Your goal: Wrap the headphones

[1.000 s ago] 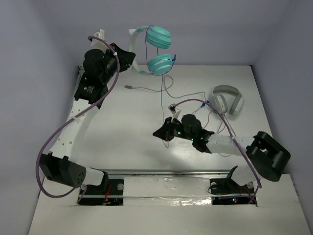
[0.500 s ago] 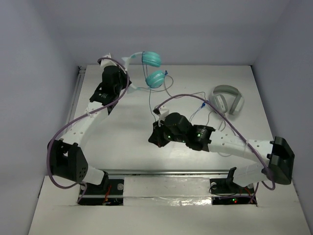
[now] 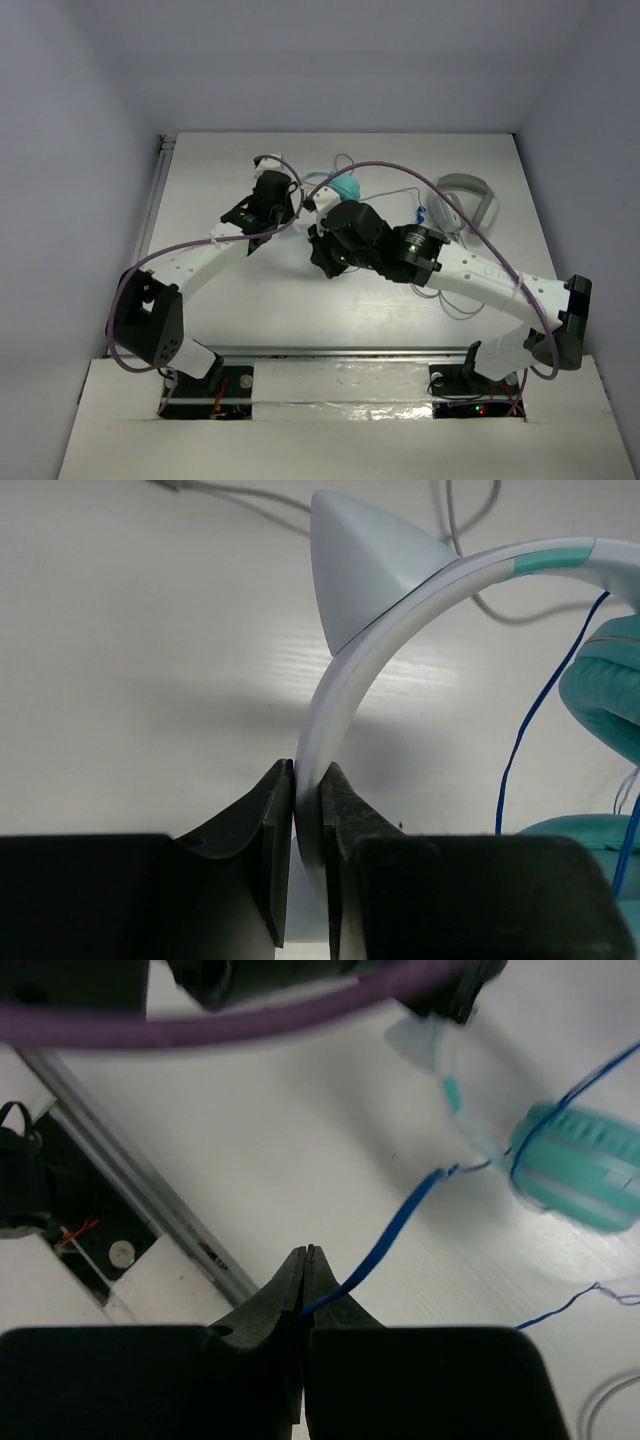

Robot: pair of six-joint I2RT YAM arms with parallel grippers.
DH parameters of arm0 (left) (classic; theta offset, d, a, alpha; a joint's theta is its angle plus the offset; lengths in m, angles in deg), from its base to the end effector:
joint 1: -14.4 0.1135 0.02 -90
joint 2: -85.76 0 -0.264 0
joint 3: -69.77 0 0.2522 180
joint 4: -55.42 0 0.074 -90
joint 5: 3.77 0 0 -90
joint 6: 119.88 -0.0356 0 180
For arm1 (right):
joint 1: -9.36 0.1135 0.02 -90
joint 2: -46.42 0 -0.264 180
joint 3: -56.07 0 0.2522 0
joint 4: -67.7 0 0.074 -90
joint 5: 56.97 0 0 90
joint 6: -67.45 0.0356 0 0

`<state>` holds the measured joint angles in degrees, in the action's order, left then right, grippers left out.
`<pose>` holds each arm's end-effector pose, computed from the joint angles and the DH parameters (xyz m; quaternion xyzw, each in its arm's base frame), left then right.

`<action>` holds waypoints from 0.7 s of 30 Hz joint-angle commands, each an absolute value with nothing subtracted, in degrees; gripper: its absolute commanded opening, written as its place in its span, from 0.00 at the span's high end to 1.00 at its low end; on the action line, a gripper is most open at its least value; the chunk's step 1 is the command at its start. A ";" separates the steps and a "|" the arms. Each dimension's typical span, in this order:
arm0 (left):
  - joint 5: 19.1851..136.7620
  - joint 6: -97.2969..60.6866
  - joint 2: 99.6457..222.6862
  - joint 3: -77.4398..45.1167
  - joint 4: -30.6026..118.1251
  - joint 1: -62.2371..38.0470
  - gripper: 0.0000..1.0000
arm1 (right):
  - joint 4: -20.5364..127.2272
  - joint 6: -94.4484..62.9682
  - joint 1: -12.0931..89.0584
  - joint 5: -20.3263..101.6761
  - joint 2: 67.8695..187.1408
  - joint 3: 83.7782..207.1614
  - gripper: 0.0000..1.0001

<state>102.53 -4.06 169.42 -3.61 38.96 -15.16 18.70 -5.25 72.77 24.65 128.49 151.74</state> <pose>0.2968 -0.1569 0.2822 -0.0468 0.8448 -0.1344 0.5158 0.1469 0.2818 0.3710 -0.3162 0.8286 0.2467 0.3906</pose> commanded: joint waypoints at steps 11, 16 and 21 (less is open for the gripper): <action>89.14 -14.23 164.60 -8.94 28.04 -17.59 1.00 | 15.71 -13.85 60.95 13.70 130.80 159.13 1.00; 88.35 -19.50 163.19 -10.61 23.73 -17.59 1.00 | 16.32 -15.00 58.67 9.39 132.20 158.70 1.00; 84.30 -23.47 159.60 -9.83 24.77 -17.59 1.00 | 20.62 -15.00 58.66 2.65 133.79 156.41 1.00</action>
<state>88.23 -20.85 164.59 -7.48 22.46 -17.74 15.99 -13.78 59.09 9.16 133.03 157.56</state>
